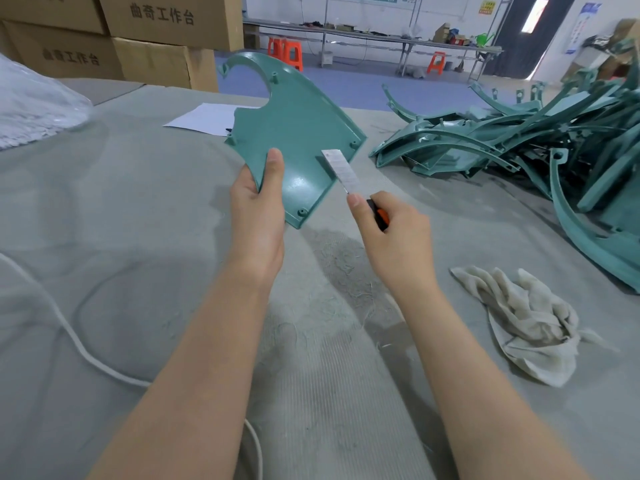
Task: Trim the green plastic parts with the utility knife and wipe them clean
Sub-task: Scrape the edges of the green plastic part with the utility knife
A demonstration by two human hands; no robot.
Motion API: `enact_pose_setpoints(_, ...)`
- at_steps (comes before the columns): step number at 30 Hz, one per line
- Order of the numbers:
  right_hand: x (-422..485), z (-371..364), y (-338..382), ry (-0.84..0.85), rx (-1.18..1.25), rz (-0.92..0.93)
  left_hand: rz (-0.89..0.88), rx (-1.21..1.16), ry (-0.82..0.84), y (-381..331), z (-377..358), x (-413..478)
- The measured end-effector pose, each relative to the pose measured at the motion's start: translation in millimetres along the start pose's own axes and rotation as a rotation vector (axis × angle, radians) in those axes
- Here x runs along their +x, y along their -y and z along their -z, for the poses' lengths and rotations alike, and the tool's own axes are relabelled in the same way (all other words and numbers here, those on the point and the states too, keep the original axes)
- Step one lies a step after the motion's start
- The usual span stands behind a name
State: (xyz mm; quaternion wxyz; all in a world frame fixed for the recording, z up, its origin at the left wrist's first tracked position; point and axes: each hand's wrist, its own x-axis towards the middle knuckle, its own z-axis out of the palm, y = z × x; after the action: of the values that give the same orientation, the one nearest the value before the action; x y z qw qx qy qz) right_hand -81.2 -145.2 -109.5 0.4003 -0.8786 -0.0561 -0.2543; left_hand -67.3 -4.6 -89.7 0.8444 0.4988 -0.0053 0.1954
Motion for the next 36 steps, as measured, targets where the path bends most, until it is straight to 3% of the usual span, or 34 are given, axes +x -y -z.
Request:
enact_pose_setpoints(12,-5.5,-10.8,5.0,0.163,-0.05,0.098,0.08,-0.128,-0.059,0.4,4.1,5.1)
enact_pose_setpoints(20,-7.9,-6.1,0.3,0.43,0.038,0.194,0.315,-0.436,-0.131,-6.1,18.4,12.8)
enact_pose_setpoints(28,-5.3,3.6,5.4,0.359,0.165,0.205,0.406,-0.626,-0.161,-7.6,14.1,12.8)
enact_pose_setpoints(36,1.0,4.7,3.0,-0.041,0.24,0.059,0.57,-0.627,0.009,-11.1,8.2,4.0)
